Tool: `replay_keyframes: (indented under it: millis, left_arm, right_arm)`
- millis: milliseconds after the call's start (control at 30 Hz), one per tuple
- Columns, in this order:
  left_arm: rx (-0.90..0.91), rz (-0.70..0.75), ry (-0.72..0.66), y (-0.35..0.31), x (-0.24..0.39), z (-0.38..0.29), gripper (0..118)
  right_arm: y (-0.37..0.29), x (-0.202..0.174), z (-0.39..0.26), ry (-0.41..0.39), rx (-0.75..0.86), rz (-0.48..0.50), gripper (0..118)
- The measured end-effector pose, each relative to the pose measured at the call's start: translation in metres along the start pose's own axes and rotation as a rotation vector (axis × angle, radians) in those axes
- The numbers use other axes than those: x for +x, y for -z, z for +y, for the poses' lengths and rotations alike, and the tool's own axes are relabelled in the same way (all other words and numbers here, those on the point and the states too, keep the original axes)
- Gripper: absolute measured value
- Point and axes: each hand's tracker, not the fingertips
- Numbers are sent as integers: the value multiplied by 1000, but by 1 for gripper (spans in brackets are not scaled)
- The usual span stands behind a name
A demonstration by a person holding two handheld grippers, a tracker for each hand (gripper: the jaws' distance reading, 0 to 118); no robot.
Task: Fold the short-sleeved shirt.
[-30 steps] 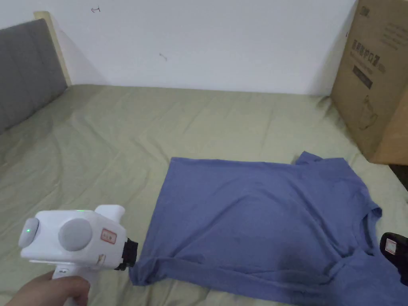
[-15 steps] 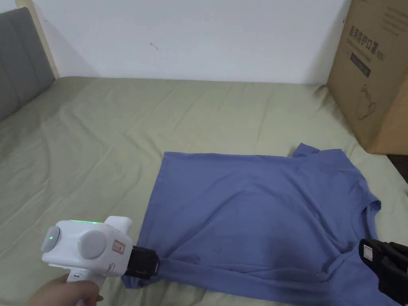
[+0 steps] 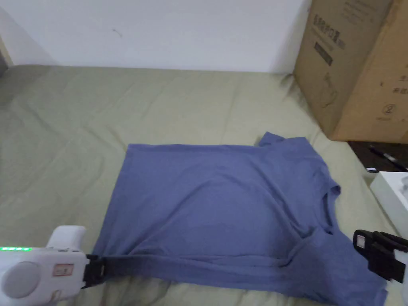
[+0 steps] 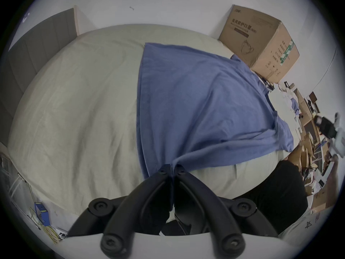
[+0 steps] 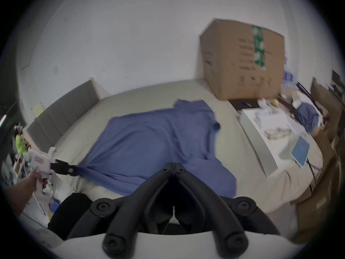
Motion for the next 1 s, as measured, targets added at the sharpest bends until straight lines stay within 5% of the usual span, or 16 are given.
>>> replay_keyframes:
  millis: [100, 133, 200, 233, 467, 500, 533, 567, 767, 1000]
  left_arm:
    - [44, -13, -23, -11, 4, 2, 1]
    - [63, -11, -23, -14, 8, 2, 1]
    - [81, 1, -16, -17, 15, 2, 1]
    - [91, 9, -13, -19, 18, 2, 1]
    - [93, 15, -18, -17, 28, 1, 1]
    - [90, 15, -21, -16, 28, 0, 1]
    - [86, 16, -24, -15, 29, 0, 1]
    - [82, 20, -24, -14, 30, -1, 1]
    - [99, 45, -15, -18, 28, -8, 1]
    - [82, 60, 43, -26, 25, -22, 1]
  right_arm:
    - [19, 37, -6, 90, -141, 20, 3]
    - [26, 48, -10, 105, -210, 16, 27]
    - [42, 60, -20, 111, -334, -6, 97]
    - [49, 65, -29, 106, -375, -8, 118]
    - [83, 64, -67, 15, -480, -51, 104]
    - [86, 62, -69, -6, -488, -63, 90]
    - [88, 59, -71, -23, -498, -69, 39]
    - [82, 59, -72, -35, -498, -60, 5]
    - [56, 48, -68, -148, -412, -39, 4]
    - [24, 59, -55, -89, -400, -37, 4]
